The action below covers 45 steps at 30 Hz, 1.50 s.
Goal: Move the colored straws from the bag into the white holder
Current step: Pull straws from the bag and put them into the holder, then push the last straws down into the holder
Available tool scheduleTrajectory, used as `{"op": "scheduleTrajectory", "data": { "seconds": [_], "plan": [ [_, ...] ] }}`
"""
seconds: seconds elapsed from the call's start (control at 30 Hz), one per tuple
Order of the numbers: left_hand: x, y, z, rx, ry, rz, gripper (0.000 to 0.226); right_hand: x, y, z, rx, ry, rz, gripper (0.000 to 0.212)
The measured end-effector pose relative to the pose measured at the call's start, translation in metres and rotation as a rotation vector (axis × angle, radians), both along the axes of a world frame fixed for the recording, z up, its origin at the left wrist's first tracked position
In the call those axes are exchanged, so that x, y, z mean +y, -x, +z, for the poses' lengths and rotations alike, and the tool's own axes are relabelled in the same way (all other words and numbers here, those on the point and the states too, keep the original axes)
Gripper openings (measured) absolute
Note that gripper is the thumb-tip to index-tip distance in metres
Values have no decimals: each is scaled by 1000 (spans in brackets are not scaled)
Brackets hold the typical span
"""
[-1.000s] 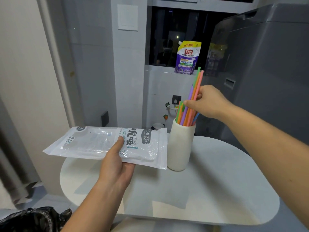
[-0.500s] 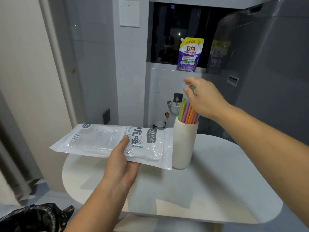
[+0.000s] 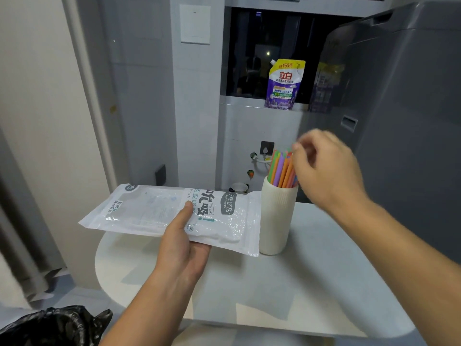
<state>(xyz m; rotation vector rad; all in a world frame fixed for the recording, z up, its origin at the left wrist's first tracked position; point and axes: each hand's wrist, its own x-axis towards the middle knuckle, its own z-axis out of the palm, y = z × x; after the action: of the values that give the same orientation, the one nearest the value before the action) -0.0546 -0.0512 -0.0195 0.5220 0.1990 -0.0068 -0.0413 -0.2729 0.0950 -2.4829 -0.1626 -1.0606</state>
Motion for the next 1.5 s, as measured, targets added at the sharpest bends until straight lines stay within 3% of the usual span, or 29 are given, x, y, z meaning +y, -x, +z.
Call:
{"op": "scheduleTrajectory", "data": {
  "seconds": [0.1, 0.2, 0.27, 0.33, 0.43, 0.53, 0.63, 0.83, 1.0, 1.27, 1.5],
  "plan": [
    [1, 0, 2, -44, -14, -17, 18, 15, 38, -32, 304, -340, 44, 51],
    [-1, 4, 1, -79, -28, -65, 18, 22, 51, -57, 729, -802, 171, 50],
    [-2, 8, 1, -81, -43, -119, 23, 24, 54, -63, 820, -1112, 325, 43],
    [-1, 13, 0, -82, -67, -175, 27, 29, 59, -70, 798, -1276, 429, 36],
    [7, 21, -3, -67, -114, -211, 26, 35, 66, -83, 751, -1271, 443, 32],
    [16, 28, -7, -19, -146, -218, 38, 39, 72, -89, 744, -1225, 429, 29],
    [27, 40, -8, 15, -158, -235, 31, 46, 78, -95, 741, -1181, 420, 24],
    [47, 66, -20, 44, -48, -154, 31, 64, 93, -111, 683, -1277, 318, 17],
    [67, 92, -26, 41, -89, -99, 37, 86, 103, -128, 659, -1305, 302, 16],
    [97, 171, -70, 260, -410, -275, 59, 134, 123, -152, 809, -1238, 433, 23],
    [145, 220, -108, 462, -387, -151, 30, 208, 136, -198, 1104, -1183, 480, 27]
  ]
}}
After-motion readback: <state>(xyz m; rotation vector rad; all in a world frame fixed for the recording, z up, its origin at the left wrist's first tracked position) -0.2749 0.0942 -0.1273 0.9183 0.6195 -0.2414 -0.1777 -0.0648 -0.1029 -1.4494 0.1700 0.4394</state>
